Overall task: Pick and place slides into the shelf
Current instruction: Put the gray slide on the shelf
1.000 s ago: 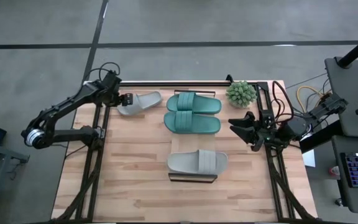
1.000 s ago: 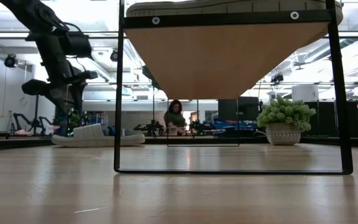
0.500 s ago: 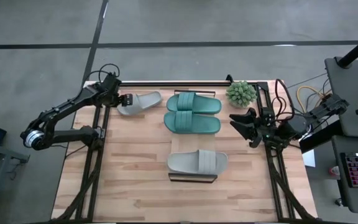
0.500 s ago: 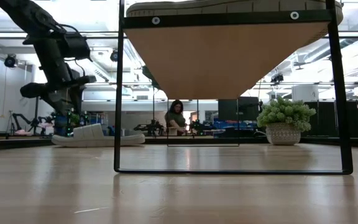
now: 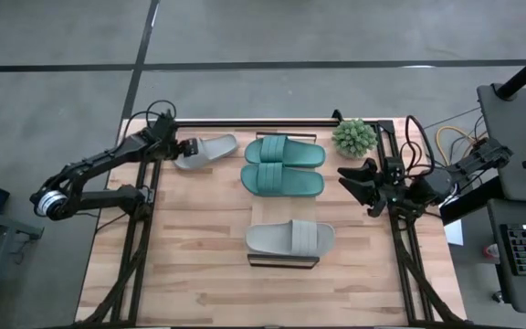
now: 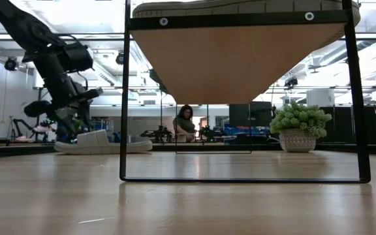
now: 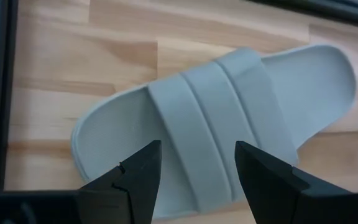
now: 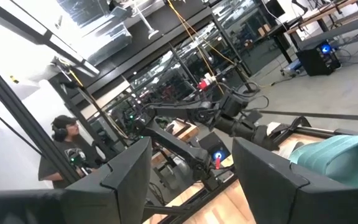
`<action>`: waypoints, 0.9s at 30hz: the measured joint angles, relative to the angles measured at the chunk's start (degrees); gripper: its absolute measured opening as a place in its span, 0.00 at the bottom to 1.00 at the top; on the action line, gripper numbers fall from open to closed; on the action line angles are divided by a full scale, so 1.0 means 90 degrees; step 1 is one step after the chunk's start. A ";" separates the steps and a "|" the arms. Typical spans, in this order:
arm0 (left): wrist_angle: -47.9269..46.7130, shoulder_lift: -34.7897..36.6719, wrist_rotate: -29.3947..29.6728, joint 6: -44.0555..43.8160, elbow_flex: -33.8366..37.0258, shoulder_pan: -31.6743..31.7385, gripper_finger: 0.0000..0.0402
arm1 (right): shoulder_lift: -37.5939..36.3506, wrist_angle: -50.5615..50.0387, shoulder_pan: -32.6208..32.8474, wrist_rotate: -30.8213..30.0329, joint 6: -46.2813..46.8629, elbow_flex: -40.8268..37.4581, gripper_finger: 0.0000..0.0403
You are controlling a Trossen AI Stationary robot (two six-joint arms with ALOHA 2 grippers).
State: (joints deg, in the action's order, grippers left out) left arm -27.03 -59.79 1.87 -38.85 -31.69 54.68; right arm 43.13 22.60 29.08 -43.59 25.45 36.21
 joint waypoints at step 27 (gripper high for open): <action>0.1501 -0.0002 -0.0119 -0.0481 0.0862 0.0002 0.47 | -0.0131 0.0002 0.0001 0.0002 0.0002 0.0000 0.53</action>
State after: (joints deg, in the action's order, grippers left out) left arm -13.52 -59.81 0.80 -43.18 -23.92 54.70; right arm 41.95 22.61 29.09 -43.57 25.47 36.21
